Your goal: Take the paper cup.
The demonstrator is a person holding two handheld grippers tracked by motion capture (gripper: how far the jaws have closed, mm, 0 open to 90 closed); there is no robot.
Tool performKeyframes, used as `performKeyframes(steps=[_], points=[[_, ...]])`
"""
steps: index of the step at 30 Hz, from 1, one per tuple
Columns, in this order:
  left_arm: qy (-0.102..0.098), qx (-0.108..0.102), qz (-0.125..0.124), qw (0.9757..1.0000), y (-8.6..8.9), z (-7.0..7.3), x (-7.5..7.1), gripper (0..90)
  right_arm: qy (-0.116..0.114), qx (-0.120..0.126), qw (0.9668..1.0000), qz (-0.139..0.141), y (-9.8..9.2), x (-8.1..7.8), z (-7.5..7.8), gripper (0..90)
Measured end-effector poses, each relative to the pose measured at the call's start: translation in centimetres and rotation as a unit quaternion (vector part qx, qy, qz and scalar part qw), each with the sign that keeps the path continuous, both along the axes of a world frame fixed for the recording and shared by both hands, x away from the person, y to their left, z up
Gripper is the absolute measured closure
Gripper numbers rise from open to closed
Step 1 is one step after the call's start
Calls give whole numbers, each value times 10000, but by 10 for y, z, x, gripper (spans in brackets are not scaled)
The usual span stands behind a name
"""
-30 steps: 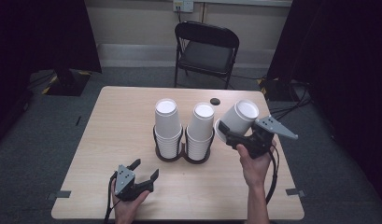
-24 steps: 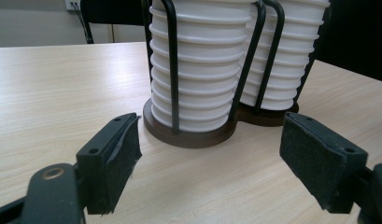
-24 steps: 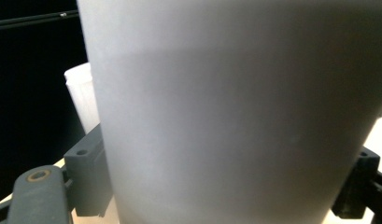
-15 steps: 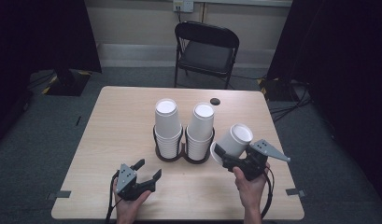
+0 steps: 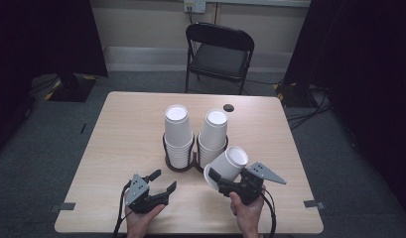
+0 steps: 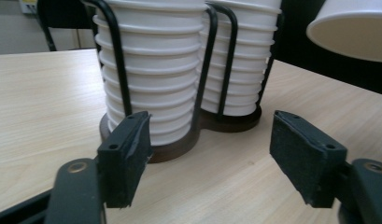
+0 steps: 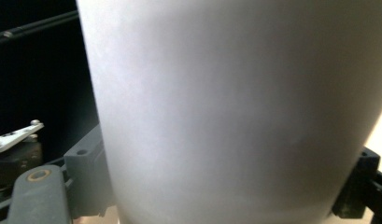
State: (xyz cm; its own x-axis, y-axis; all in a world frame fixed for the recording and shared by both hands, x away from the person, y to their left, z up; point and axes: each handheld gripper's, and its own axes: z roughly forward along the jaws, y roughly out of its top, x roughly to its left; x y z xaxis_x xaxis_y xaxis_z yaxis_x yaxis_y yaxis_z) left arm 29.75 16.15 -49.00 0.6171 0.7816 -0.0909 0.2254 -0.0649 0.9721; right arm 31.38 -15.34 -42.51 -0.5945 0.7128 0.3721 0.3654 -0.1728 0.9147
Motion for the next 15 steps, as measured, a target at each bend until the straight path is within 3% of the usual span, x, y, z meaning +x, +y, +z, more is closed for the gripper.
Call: performKeyframes(steps=[7,9,12,15], points=[[-94,-17,-210,9997,-6,1,-1,330,257,391,9984,332,17,-1,-16,151],[-112,-53,-255,9996,-8,2,-1,330,366,564,9968,427,20,-1,-20,152],[-60,-287,-410,9987,-9,2,1,335,554,959,9923,550,21,-2,-26,153],[-151,-274,-485,9983,-11,4,1,337,676,1110,9898,590,23,-2,-30,154]])
